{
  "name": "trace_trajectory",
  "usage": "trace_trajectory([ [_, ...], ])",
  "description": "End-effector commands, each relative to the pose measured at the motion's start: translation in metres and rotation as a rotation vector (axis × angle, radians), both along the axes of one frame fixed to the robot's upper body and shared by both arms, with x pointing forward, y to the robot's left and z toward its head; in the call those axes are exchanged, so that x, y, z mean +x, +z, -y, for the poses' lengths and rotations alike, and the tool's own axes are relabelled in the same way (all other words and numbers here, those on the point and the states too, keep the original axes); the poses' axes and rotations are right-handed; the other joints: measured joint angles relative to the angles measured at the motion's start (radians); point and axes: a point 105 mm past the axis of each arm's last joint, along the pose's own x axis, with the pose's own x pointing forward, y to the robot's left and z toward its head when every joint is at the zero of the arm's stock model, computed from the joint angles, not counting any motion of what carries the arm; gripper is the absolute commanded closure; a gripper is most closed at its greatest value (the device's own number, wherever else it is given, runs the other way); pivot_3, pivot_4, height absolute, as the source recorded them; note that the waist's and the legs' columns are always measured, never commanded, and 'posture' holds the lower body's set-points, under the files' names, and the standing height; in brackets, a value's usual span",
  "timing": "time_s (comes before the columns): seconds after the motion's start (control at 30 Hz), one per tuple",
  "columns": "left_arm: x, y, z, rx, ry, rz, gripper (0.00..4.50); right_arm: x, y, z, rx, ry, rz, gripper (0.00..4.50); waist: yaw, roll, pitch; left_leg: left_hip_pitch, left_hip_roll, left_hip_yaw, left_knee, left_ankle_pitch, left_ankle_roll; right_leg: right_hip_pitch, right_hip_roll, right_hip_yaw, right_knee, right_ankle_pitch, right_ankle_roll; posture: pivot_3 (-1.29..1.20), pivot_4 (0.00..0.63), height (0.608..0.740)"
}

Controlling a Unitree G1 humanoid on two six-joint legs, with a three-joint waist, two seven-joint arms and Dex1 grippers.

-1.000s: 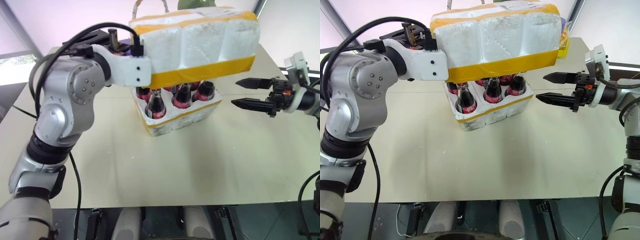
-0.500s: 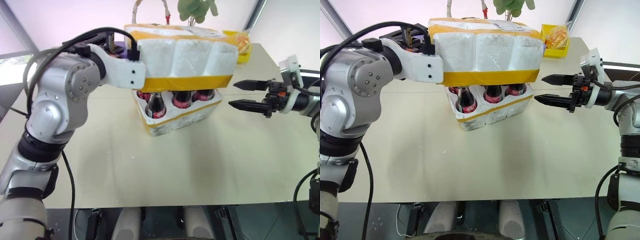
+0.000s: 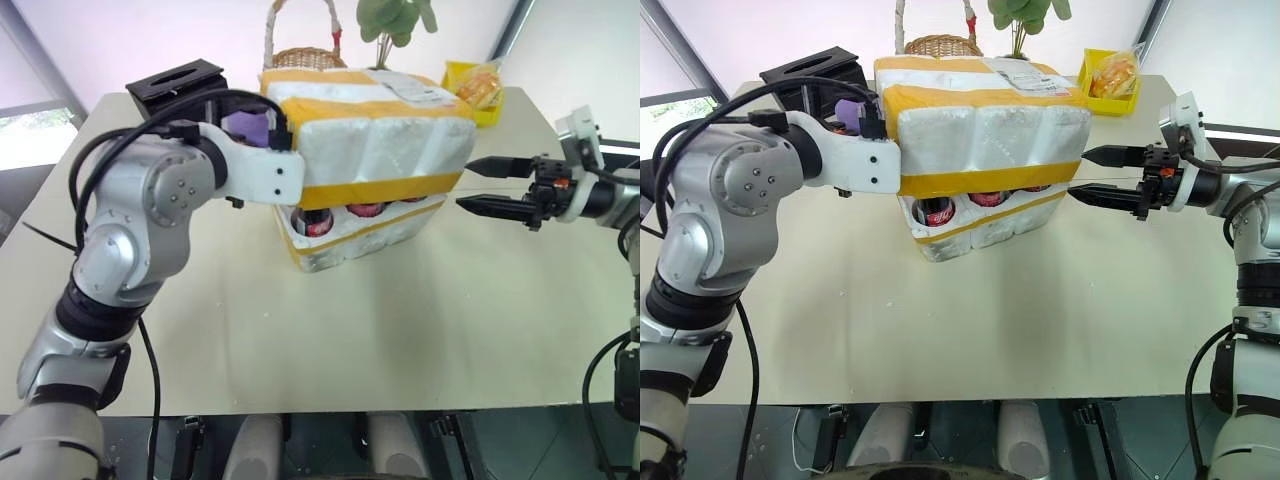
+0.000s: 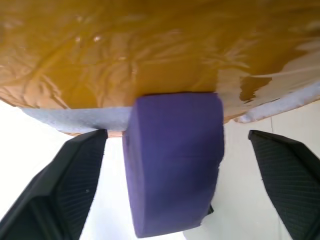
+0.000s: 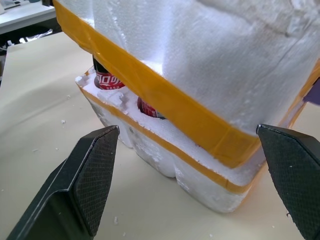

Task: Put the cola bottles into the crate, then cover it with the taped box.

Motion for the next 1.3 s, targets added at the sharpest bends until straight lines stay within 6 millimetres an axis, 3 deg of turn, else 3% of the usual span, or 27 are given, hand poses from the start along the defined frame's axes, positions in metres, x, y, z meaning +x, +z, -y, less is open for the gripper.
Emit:
trace_trajectory([
  [0.03,-0.011,0.01,-0.003,-0.039,-0.017,0.012,0.04,0.0,0.013,0.003,-0.008,-0.003,0.05,0.0,0.0,0.0,0.0,0.0,0.0,0.0,0.0,0.0,0.0,0.0,0.0,0.0,0.0,0.0,0.0,0.0,0.15,0.74],
  [0.33,-0.039,-0.013,-0.027,-0.047,0.017,-0.18,0.04,0.008,0.013,0.011,-0.013,-0.033,0.045,0.0,-0.013,0.0,0.0,0.0,0.0,0.0,0.0,0.0,0.0,0.0,0.0,0.0,0.0,0.0,0.0,0.0,0.15,0.74],
  [0.5,-0.042,-0.018,-0.035,-0.105,0.03,-0.246,0.04,0.011,0.011,0.014,-0.024,-0.048,0.039,0.0,-0.019,0.0,0.0,0.0,0.0,0.0,0.0,0.0,0.0,0.0,0.0,0.0,0.0,0.0,0.0,0.0,0.15,0.74],
  [0.6,-0.04,-0.023,-0.044,-0.227,0.067,-0.337,0.04,0.011,0.011,0.017,-0.038,-0.055,0.036,0.0,-0.024,0.0,0.0,0.0,0.0,0.0,-0.001,0.0,0.0,0.0,0.0,0.0,0.0,0.0,0.0,0.0,0.15,0.74],
  [0.7,-0.037,-0.025,-0.05,-0.592,0.058,-0.534,0.04,0.009,0.011,0.021,-0.046,-0.061,0.033,0.0,-0.025,0.0,0.0,0.001,0.0,0.0,-0.001,0.0,0.0,0.0,0.0,0.0,0.0,0.0,0.0,0.0,0.15,0.74],
  [0.8,-0.062,-0.024,-0.056,-0.77,-0.102,-0.785,0.04,0.004,0.01,0.027,-0.058,-0.074,0.025,0.0,-0.028,0.0,0.0,0.001,0.001,-0.001,0.0,0.0,0.0,0.0,0.001,0.0,0.001,0.0,0.0,0.0,0.15,0.74],
  [0.93,-0.086,-0.024,-0.089,-0.946,-0.108,-0.998,0.04,-0.005,0.007,0.037,-0.104,-0.084,0.015,0.0,-0.028,0.0,0.0,0.002,0.001,-0.001,-0.003,0.0,0.0,-0.001,0.001,0.0,0.001,0.0,0.0,0.0,0.15,0.74],
  [1.1,-0.094,-0.014,-0.123,-1.119,-0.099,-1.067,0.04,-0.012,0.01,0.047,-0.127,-0.105,0.021,0.0,-0.026,0.0,0.0,0.003,0.001,0.0,-0.001,0.0,0.0,0.001,0.001,0.0,0.0,0.0,-0.001,0.0,0.15,0.74],
  [1.3,-0.072,-0.02,-0.157,-1.224,-0.02,-1.007,0.04,-0.011,0.013,0.047,-0.13,-0.101,0.035,0.0,-0.026,0.001,0.0,0.005,0.001,0.0,-0.002,0.0,0.0,0.002,0.001,0.0,0.0,-0.001,-0.004,0.0,0.15,0.74],
])
